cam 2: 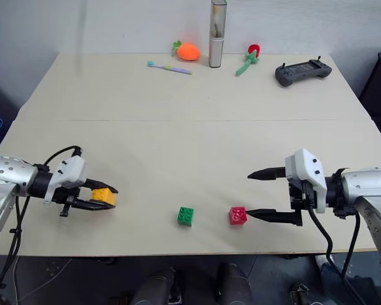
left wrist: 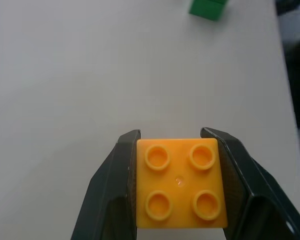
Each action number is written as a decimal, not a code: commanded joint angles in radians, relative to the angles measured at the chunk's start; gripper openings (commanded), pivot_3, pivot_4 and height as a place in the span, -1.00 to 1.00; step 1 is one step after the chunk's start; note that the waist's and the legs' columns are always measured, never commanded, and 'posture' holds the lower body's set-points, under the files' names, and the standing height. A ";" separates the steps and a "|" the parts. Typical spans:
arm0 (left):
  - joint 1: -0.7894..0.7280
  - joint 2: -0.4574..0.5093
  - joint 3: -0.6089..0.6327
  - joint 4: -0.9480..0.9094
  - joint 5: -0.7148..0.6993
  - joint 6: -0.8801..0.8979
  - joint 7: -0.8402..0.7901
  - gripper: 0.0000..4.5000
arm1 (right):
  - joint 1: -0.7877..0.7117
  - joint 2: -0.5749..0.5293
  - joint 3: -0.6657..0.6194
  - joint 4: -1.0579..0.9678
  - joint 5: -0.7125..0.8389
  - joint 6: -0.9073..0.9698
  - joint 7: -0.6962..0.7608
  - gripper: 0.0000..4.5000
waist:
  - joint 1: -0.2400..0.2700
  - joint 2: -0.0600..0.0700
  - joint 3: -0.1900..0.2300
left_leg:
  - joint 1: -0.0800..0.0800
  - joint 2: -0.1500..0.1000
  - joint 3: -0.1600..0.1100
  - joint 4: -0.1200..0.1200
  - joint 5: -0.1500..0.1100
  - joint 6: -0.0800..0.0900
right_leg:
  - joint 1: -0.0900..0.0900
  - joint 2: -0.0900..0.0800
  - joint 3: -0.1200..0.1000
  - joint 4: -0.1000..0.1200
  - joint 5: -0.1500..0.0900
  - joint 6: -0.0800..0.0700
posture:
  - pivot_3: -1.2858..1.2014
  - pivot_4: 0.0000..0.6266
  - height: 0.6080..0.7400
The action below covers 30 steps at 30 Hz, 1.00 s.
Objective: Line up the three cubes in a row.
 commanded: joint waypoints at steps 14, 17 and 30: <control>-0.100 -0.101 -0.152 0.065 0.130 -0.191 -0.015 -0.32 | 0.126 -0.019 -0.074 -0.103 -0.012 -0.035 -0.012 1.00 | 0.013 0.000 0.000 | 0.000 0.000 0.001 0.000 0.001 0.001 | 0.000 0.001 0.000 0.001 0.000 0.000 | 0.03 -0.52 1.00; -0.101 -0.112 -0.147 0.063 0.120 -0.174 -0.008 -0.32 | 0.132 -0.015 -0.078 -0.111 -0.012 -0.033 -0.016 1.00 | 0.017 0.000 0.000 | 0.000 0.000 0.000 0.000 0.001 0.001 | 0.000 0.001 0.000 0.001 0.000 0.000 | 0.03 -0.52 1.00; -0.066 -0.073 -0.074 0.014 0.048 -0.094 -0.021 0.98 | 0.160 -0.035 -0.106 -0.070 -0.024 -0.055 0.026 1.00 | 0.020 0.000 0.000 | 0.000 0.000 0.000 0.001 0.001 0.002 | 0.001 0.001 -0.001 0.001 0.000 0.000 | 0.03 -0.52 1.00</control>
